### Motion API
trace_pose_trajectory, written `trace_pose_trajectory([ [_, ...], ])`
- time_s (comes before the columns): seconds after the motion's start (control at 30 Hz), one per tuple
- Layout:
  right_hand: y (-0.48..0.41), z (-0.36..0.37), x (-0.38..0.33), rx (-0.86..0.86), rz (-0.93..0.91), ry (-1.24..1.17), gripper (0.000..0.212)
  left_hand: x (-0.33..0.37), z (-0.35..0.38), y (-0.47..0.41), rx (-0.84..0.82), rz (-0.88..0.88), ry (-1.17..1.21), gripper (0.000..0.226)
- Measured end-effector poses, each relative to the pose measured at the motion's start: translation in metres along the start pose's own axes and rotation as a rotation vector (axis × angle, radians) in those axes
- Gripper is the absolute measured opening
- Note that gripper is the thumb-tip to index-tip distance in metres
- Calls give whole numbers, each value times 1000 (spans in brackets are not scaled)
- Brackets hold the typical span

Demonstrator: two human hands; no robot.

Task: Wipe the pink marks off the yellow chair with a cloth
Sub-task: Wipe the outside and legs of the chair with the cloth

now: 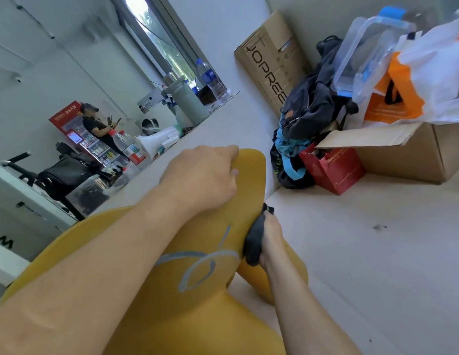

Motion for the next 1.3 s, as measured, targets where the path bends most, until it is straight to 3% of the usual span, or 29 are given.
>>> trace_pose_trajectory([
  [0.07, 39, -1, -54, 48, -393, 103, 45, 2, 0, -5, -10, 14, 25, 37],
  [0.17, 150, 11, -139, -11, -990, 135, 37, -3, -1, -13, -20, -35, 161, 30],
  [0.23, 197, 27, -156, -58, -1233, 117, 33, -13, -2, -14, -60, -152, 420, 25],
  [0.3, 198, 24, -147, -24, -1264, 46, 34, -17, -6, -8, -80, -177, 510, 26],
  [0.37, 166, 12, -135, 40, -1127, -26, 38, -22, -9, 8, -94, -135, 425, 30],
  [0.5, 65, -12, -77, 152, -578, -38, 33, -34, -10, 39, -21, -76, 334, 44],
  [0.6, 35, -15, -9, 102, -158, -118, 47, -33, -11, 43, 39, -71, 329, 43],
  [0.67, 49, -15, -20, 119, -271, -10, 43, -28, -15, 41, 69, -57, 280, 39],
  [0.77, 139, 3, -98, 143, -851, 105, 36, -25, -9, 19, 56, -75, 342, 33],
  [0.83, 201, 25, -126, 80, -1166, 124, 37, -28, -10, 6, 51, -159, 579, 31],
  [0.93, 208, 22, -127, 68, -1316, 3, 38, -33, -9, 3, 29, -196, 651, 27],
  [0.97, 184, 13, -123, 91, -1242, -42, 36, -33, -8, 4, 18, -166, 612, 24],
  [1.03, 113, -8, -93, 177, -887, -47, 32, -31, -8, 8, 20, -127, 542, 13],
  [1.1, 39, -12, -31, 120, -452, -67, 34, -29, -10, 7, 65, -105, 493, 15],
  [1.17, -14, -9, 35, 81, -142, -139, 47, -28, -10, 7, 90, -103, 459, 22],
  [1.23, -33, -6, 65, 60, 3, -175, 51, -26, -11, 7, 101, -96, 460, 22],
  [1.3, -9, -3, 56, 45, 29, -228, 35, -26, -14, 7, 104, -109, 485, 17],
])
Point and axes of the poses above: each hand's wrist, its own y-axis away from the middle knuckle, its own z-axis out of the palm, x = y × z, the point moved 8 cm from there along -y, towards the middle knuckle, and after that the axes turned 9 degrees about x, right-handed, at the moved point
